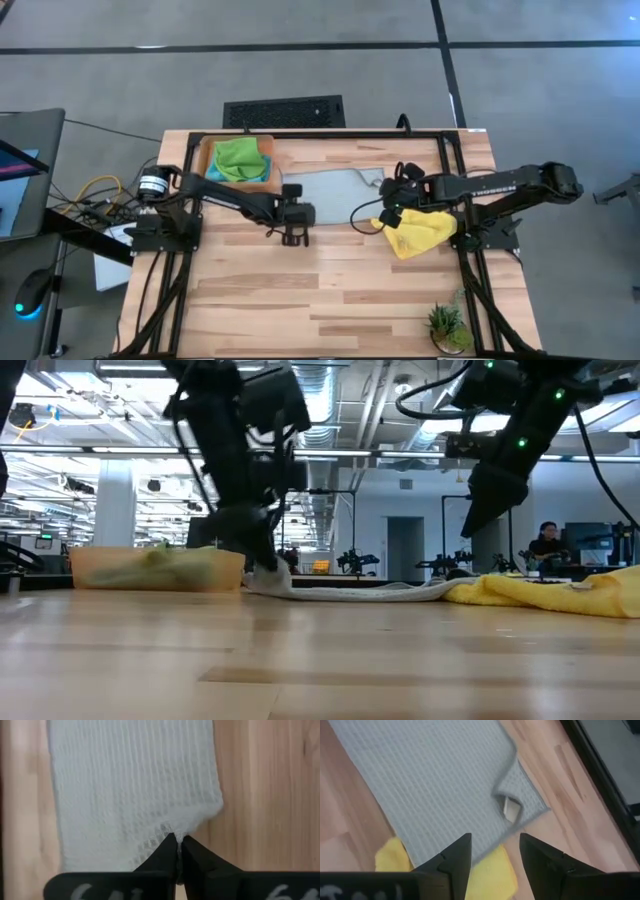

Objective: Fold microfiber towels
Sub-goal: Fold the gray microfiber cloth

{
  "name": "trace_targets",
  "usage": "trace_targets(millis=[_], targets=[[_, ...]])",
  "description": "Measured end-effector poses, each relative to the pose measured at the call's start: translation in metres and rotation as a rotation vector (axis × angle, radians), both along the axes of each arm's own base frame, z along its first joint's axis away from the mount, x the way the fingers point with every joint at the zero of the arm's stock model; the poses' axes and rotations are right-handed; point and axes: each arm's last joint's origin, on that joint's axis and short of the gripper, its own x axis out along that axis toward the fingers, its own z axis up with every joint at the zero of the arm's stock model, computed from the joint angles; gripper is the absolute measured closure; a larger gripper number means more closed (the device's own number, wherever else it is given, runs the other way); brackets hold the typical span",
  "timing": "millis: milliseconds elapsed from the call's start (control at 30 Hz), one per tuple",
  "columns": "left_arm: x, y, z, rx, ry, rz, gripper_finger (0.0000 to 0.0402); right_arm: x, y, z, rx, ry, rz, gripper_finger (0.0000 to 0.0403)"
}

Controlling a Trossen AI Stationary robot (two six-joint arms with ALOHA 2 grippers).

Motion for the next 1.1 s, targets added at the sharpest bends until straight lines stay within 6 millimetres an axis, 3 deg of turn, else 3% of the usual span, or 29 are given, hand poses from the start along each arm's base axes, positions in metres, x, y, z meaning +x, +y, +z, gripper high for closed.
trace_targets(millis=[233, 433, 733, 1100], targets=[[0.022, 0.020, 0.035, 0.038, -0.066, -0.094, 0.0401, -0.001, 0.000, 0.016, 0.009, 0.054, -0.022, 0.0214], [0.031, 0.034, 0.049, 0.064, -0.130, -0.136, 0.0401, -0.006, 0.000, 0.019, 0.016, 0.105, -0.039, 0.0215], [0.044, 0.040, 0.061, 0.111, -0.281, -0.218, 0.0401, -0.018, 0.000, 0.025, 0.035, 0.101, -0.103, 0.0216], [0.077, 0.061, 0.054, 0.113, -0.439, -0.232, 0.0401, -0.035, 0.001, 0.044, 0.041, 0.000, -0.118, 0.0218]])
